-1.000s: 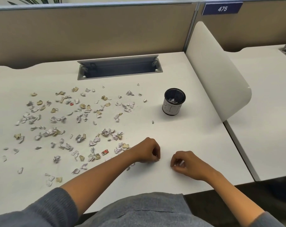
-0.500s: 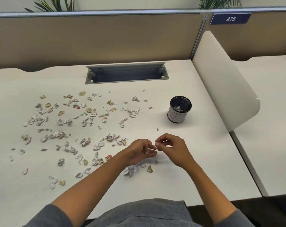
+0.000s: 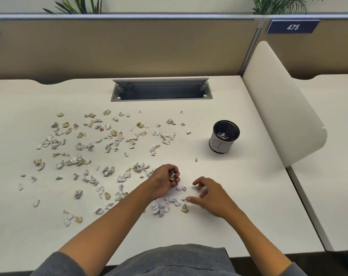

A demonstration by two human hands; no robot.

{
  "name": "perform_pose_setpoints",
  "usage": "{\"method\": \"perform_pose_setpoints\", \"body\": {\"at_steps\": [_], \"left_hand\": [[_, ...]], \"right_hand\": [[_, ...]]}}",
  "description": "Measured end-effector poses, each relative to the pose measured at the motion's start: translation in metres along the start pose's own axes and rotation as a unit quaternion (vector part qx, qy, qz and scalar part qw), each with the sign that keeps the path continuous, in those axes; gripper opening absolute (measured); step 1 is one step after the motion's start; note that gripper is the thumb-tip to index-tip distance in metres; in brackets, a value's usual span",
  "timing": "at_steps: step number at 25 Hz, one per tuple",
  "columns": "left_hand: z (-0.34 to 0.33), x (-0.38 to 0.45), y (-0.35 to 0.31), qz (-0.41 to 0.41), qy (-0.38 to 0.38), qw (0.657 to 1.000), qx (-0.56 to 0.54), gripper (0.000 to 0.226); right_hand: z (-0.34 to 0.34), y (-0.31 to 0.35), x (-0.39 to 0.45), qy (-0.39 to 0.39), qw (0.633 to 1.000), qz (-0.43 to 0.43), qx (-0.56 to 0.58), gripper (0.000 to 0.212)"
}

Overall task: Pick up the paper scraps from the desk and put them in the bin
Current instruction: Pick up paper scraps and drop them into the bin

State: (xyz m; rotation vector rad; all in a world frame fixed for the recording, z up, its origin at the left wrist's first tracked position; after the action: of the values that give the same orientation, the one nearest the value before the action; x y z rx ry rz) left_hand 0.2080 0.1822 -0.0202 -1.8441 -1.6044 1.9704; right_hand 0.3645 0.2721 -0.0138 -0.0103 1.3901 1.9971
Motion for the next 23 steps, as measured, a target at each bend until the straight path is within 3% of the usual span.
{"method": "perform_pose_setpoints", "body": {"at_steps": [3,7,10,16,23], "left_hand": [[0.010,-0.001,-0.010,-0.008,-0.019,0.999,-0.032,0.031],[0.022,-0.002,-0.018,-0.021,-0.035,0.998,-0.050,0.031],[0.030,-0.004,-0.019,-0.024,-0.042,0.997,-0.058,0.031],[0.041,-0.010,-0.015,-0.027,-0.060,0.996,-0.058,0.030],[0.046,-0.012,-0.010,-0.016,-0.073,0.995,-0.063,0.029]], "right_hand": [[-0.032,-0.005,-0.009,0.051,0.994,0.036,-0.093,0.072],[-0.057,0.010,0.000,0.066,0.987,0.094,-0.117,0.077],[-0.066,0.022,0.009,0.075,0.980,0.116,-0.145,0.063],[-0.073,0.028,0.015,0.099,0.972,0.153,-0.149,0.015],[-0.053,0.028,0.025,0.066,0.988,0.097,-0.096,0.002]]}}
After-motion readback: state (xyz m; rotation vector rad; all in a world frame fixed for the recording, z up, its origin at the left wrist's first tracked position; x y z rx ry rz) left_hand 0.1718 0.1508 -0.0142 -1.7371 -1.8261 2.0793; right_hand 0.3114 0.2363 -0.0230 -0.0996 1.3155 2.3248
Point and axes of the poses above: each hand's wrist, its own x-axis towards the middle knuckle, its own z-axis out of the back of the hand, y = z × x, the point moved 5 cm from there along x, towards the middle knuckle, and after that the axes turned 11 degrees about x, right-handed, at the moved point
